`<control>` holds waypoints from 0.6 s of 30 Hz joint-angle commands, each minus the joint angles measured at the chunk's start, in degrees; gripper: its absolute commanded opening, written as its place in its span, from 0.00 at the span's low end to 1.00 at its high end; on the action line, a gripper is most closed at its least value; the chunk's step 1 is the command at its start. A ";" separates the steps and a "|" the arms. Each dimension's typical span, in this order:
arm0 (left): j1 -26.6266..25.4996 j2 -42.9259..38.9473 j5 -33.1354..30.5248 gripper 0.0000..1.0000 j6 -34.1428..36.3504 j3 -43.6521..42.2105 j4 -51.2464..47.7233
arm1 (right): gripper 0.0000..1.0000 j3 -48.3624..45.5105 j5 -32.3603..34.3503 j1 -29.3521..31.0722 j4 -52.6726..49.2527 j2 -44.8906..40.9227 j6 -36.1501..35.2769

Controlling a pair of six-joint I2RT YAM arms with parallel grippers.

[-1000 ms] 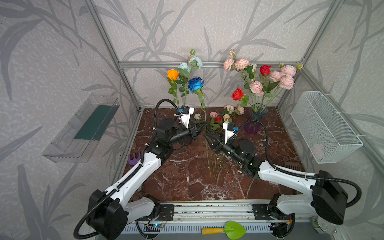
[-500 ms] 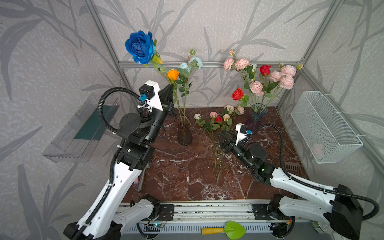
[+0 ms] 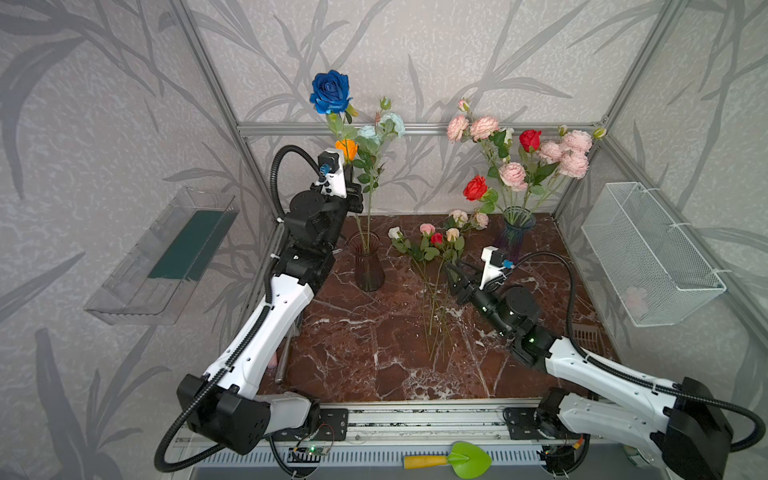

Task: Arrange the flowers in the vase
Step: 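Lower the blue rose stem into the purple vase with the left gripper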

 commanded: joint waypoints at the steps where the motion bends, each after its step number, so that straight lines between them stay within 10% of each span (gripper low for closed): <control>1: 0.64 0.56 -0.25 0.00 -2.12 -2.85 2.29 | 0.48 -0.83 0.27 -0.95 -0.01 -1.28 0.58; 9: 0.85 1.14 2.29 0.01 -5.62 -11.39 -3.49 | 0.49 -0.78 -0.87 -3.20 -2.17 0.39 2.71; 18: 0.85 -0.01 2.91 0.33 -5.93 -13.21 -8.64 | 0.49 -0.35 -2.47 -3.29 -2.42 2.13 4.35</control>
